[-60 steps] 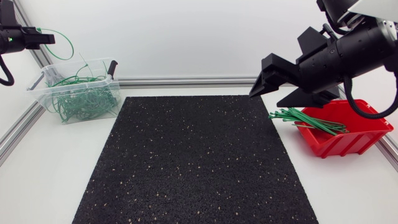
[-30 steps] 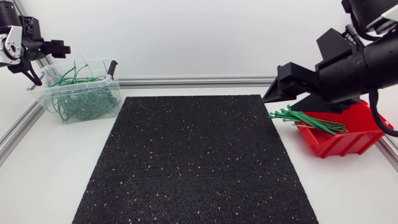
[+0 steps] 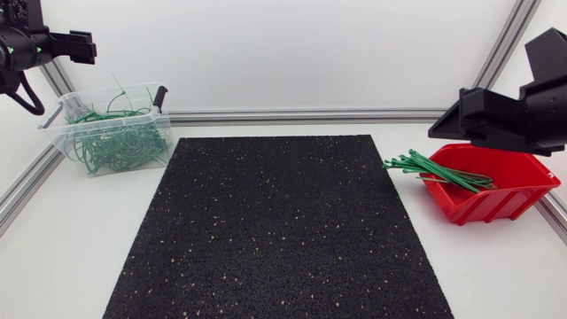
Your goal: Take a green cable tie from the red box, thread the tail through the head to close it, then place it in the transparent bin on the left.
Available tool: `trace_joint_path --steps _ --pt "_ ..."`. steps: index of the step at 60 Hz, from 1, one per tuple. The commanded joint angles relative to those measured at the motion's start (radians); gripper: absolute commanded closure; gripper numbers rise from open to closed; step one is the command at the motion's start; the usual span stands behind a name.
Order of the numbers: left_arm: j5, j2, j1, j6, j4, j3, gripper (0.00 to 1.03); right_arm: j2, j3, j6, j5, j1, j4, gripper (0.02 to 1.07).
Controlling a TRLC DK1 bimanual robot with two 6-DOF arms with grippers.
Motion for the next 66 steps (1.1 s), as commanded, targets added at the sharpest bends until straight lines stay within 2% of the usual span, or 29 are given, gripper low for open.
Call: trace_joint_path --steps 1,10,18,25,38,66 --pt "-0.006 -0.076 -0.028 -0.002 0.01 -0.098 0.04 -0.044 -0.055 -0.068 0.01 -0.044 0.012 0.07" --pt "-0.006 -0.235 -0.091 -0.049 0.111 -0.271 0.04 -0.132 -0.132 -0.137 0.027 -0.116 0.056 0.07" --pt "-0.004 -0.349 -0.12 -0.074 0.057 -0.348 0.04 -0.218 -0.201 -0.186 0.079 -0.139 0.107 0.07" --pt "-0.004 -0.439 -0.123 -0.074 0.056 -0.423 0.04 -0.281 -0.242 -0.214 0.108 -0.143 0.133 0.07" --pt "-0.004 -0.577 -0.127 -0.098 0.034 -0.562 0.04 -0.396 -0.38 -0.263 0.164 -0.171 0.256 0.07" --pt "-0.001 -0.875 -0.206 -0.157 0.004 -0.832 0.04 -0.64 -0.586 -0.321 0.171 -0.202 0.374 0.07"
